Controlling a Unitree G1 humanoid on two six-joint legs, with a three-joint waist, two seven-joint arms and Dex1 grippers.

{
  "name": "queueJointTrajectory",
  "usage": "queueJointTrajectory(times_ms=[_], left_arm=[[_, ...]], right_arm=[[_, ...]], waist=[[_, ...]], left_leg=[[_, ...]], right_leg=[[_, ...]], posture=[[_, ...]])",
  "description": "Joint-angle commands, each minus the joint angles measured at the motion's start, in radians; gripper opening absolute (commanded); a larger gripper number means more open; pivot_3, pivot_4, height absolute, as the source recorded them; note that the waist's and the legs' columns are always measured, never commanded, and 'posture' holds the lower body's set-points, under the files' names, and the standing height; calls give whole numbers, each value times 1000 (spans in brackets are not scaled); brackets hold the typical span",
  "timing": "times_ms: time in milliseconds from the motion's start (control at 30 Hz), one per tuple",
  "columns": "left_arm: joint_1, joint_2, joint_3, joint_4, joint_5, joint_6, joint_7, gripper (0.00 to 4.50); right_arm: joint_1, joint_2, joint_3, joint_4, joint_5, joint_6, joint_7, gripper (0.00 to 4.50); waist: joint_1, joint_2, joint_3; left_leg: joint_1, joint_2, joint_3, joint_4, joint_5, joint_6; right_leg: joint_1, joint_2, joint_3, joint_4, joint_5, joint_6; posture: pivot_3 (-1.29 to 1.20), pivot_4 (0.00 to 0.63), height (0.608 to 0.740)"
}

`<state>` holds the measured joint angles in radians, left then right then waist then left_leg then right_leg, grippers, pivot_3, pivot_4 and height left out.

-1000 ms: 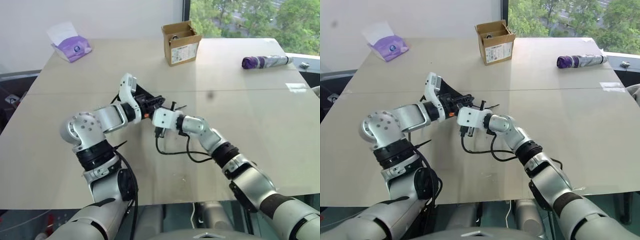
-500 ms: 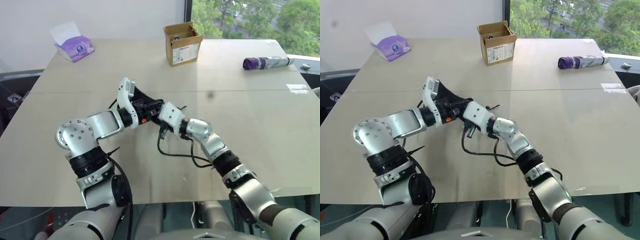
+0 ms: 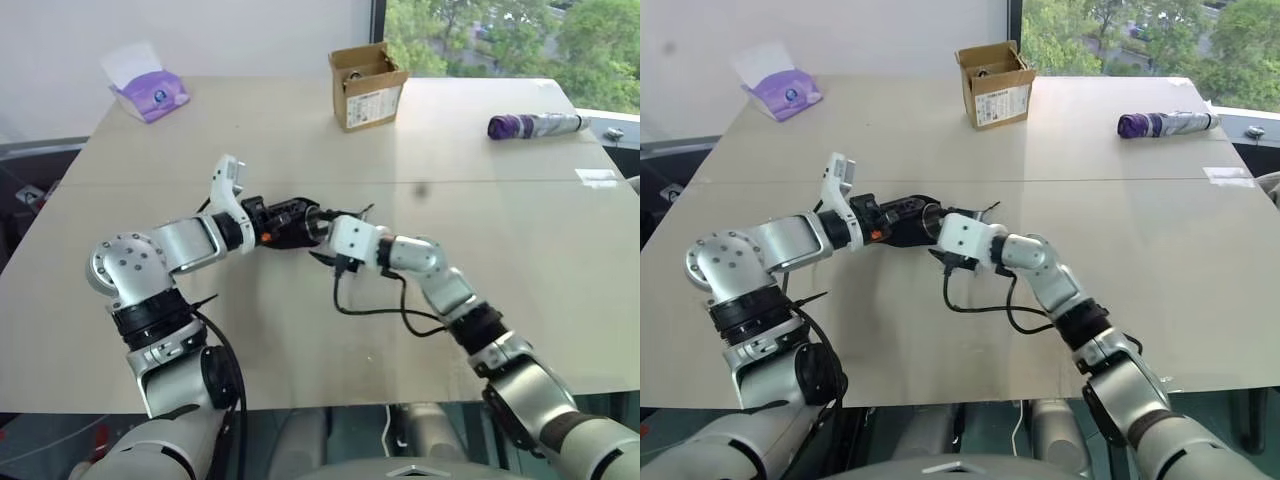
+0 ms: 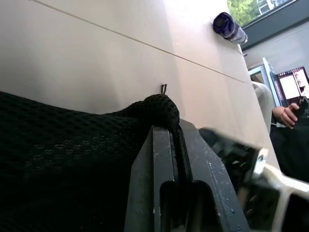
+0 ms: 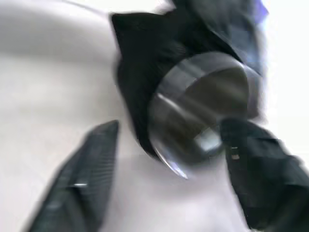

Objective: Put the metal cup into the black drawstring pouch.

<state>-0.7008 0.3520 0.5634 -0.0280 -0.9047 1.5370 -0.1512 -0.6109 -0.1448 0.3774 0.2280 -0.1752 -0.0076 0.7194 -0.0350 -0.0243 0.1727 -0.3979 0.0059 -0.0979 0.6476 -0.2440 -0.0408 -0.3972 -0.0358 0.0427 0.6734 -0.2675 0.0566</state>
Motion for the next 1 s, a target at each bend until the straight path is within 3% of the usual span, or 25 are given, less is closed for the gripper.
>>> queueJointTrajectory(times_ms=[33, 233, 333, 433, 533, 600, 667, 1000], left_arm=[[-3, 42, -34, 11, -4, -65, -88, 0], [-1, 98, -115, -1, -2, -139, -193, 0], [-8, 107, -138, -2, -2, -143, -207, 0], [-18, 107, -147, 5, 1, -144, -203, 0], [-25, 103, -147, 5, 2, -138, -192, 0], [-25, 97, -148, 1, 4, -133, -182, 0], [-27, 87, -147, -1, 3, -126, -170, 0], [-27, 86, -144, -5, -8, -110, -154, 0]], right_arm=[[41, -25, -51, -227, 92, 185, 49, 3315], [78, 24, -115, -390, 217, 444, -5, 3315], [68, 50, -99, -403, 234, 492, -28, 2509], [50, 63, -71, -391, 234, 505, -43, 1308], [38, 71, -62, -375, 238, 507, -49, 1308], [32, 70, -52, -357, 244, 506, -39, 894], [23, 66, -38, -321, 239, 488, -33, 108], [3, 60, -26, -272, 247, 458, -27, 43]], waist=[[-2, 0, 0], [-7, 0, 0], [-6, 0, 0], [-6, 0, 0], [-6, 0, 0], [-6, 0, 0], [-7, 0, 0], [-7, 0, 0]], left_leg=[[0, 0, 0, 0, 0, 0], [1, 1, 0, -1, 0, 0], [1, 0, 1, -1, 0, 0], [1, 0, 0, -1, 0, 0], [1, 0, 0, -1, 0, 0], [1, 0, 0, -1, 0, 0], [1, 0, 0, -1, 0, 0], [1, 0, 0, -1, 0, 0]], right_leg=[[0, 0, 0, 0, 0, 0], [0, 1, 0, 1, 0, 0], [0, 0, 1, 1, 0, 0], [0, 0, 0, 0, 0, 0], [0, 0, 0, 0, 0, 0], [0, 0, 0, 1, 0, 0], [0, 0, 0, 1, 0, 0], [0, 0, 0, 0, 0, 0]], posture=[[0, 150, 740], [0, 150, 740], [0, 150, 740], [0, 150, 740], [0, 150, 740], [0, 150, 740], [0, 150, 740], [0, 150, 740]])
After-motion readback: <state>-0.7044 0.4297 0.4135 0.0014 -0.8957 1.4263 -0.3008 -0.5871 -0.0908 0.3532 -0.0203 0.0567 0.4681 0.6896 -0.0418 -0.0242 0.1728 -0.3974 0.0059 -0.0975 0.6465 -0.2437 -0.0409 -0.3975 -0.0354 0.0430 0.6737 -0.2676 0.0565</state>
